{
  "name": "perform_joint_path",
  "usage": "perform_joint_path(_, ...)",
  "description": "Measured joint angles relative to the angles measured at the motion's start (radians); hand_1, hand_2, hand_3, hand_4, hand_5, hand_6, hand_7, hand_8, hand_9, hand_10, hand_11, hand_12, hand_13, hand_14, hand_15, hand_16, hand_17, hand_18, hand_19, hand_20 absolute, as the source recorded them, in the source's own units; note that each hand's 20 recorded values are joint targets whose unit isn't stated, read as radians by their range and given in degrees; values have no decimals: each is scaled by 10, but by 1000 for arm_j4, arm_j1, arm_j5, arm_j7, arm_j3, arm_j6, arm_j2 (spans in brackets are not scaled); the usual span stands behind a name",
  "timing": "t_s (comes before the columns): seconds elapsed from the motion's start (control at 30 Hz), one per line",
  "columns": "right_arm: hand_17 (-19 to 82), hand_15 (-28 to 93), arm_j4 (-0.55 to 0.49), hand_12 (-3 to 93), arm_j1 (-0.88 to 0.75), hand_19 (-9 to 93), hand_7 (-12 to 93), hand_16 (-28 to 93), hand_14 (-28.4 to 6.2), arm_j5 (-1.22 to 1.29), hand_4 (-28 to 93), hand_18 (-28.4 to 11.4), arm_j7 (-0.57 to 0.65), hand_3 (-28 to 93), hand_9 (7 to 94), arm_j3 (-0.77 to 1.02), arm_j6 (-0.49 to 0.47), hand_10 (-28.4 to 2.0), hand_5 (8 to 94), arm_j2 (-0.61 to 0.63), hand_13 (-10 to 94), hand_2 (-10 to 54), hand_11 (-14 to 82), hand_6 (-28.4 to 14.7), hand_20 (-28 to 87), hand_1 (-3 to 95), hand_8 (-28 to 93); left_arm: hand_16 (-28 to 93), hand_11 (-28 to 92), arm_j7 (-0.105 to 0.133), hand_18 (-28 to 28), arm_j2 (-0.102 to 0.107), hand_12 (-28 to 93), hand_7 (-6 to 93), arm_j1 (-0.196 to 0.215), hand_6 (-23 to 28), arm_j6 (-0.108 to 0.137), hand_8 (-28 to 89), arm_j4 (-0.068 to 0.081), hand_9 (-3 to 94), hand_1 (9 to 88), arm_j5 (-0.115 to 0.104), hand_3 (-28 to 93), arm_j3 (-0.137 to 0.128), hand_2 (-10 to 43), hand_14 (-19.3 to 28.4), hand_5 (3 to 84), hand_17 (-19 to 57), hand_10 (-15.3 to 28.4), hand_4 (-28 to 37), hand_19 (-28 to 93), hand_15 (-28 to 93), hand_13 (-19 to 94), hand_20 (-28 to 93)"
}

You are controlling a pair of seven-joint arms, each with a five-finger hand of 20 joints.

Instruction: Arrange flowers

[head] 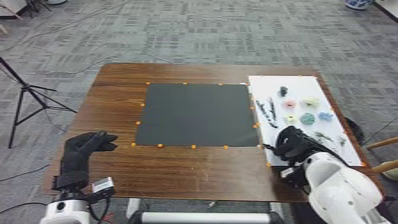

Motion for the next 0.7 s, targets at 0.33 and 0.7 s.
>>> perform_joint_path(0.33,711,534,-45,472,-10,806,451,242,8,39,14,-54,-85,546,911,21,108,-104,611,29,937,-95,204,-47,466,652,275,41,440,-3,165,-1,258,374,6,25,-9,-88,-3,655,331,0,627,1,32,195,658,83,152,-175,425,518,504,375)
perform_joint_path(0.7,723,556,-41,467,159,820,463,240,13,216,16,-46,-62,553,915,-88,38,-103,615,34,937,-95,207,-48,472,647,261,28,358,0,167,25,231,341,28,33,2,-88,2,649,240,-58,647,-34,104,205,666,91,158,-275,374,439,495,340)
